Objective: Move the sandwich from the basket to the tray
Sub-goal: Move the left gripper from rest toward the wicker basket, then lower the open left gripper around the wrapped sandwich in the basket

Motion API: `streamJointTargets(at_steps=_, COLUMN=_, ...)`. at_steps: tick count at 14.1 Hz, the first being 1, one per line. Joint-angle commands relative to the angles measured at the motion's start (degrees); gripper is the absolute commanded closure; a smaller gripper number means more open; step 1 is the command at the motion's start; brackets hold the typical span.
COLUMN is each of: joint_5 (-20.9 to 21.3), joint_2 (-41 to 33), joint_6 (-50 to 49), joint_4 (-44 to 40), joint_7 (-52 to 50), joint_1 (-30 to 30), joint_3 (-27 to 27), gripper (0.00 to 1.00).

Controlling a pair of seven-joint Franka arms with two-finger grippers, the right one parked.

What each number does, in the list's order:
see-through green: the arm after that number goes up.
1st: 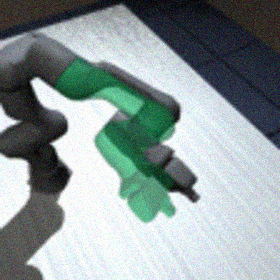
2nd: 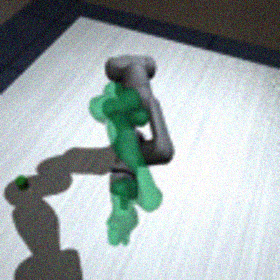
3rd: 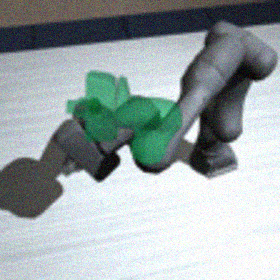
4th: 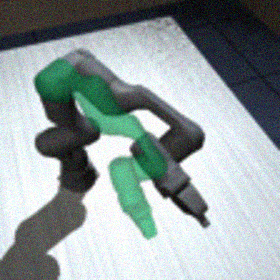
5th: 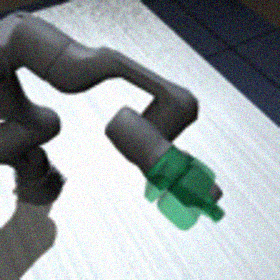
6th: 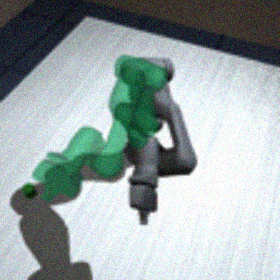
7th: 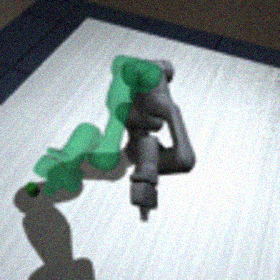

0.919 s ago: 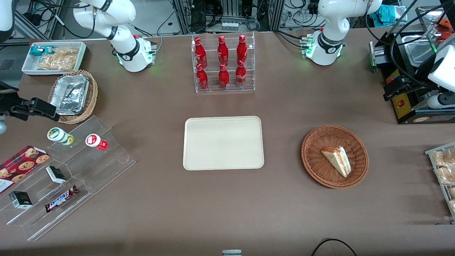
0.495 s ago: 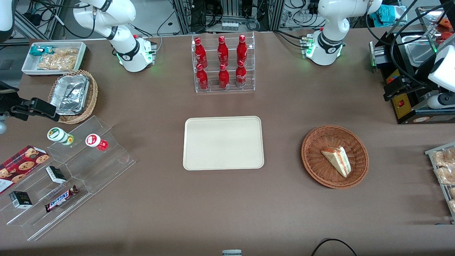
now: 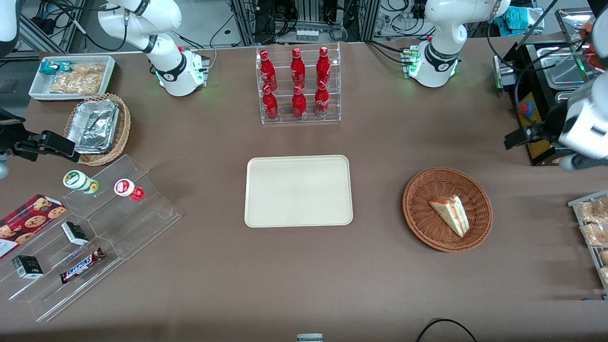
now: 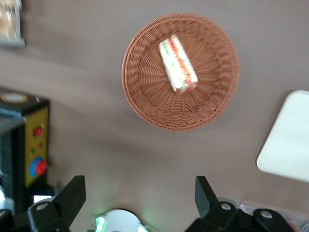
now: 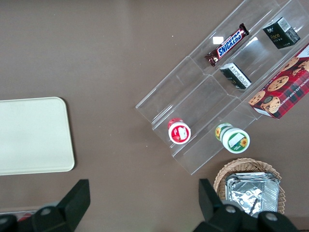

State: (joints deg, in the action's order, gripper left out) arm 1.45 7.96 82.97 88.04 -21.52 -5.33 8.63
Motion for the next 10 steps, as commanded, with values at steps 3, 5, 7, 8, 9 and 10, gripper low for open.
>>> streamJointTargets(at_steps=3, joint_5=1.0, joint_2=8.9, joint_6=9.1, joint_4=2.2, joint_7=-12.7, joint_1=0.3, joint_3=0.9, gripper=0.0)
streamJointTargets(at_steps=5, joint_5=1.2, joint_2=12.1, joint_6=15.2, joint_4=4.1, joint_7=-18.7, joint_1=1.4, joint_3=0.9, gripper=0.0)
streamJointTargets(at_steps=7, joint_5=1.4, joint_2=15.3, joint_6=19.3, joint_4=4.5, joint_7=-23.9, joint_1=1.8, joint_3=0.8, gripper=0.0)
streamJointTargets(at_steps=8, joint_5=2.0, joint_2=16.5, joint_6=20.7, joint_4=4.5, joint_7=-25.9, joint_1=2.2, joint_3=0.8, gripper=0.0)
streamJointTargets(at_steps=9, joint_5=2.3, joint_2=16.9, joint_6=22.0, joint_4=5.1, joint_7=-26.5, joint_1=2.2, joint_3=0.8, gripper=0.0)
streamJointTargets(at_steps=10, joint_5=2.4, joint_2=16.9, joint_6=24.3, joint_4=7.3, joint_7=-26.7, joint_1=2.3, joint_3=0.8, gripper=0.0)
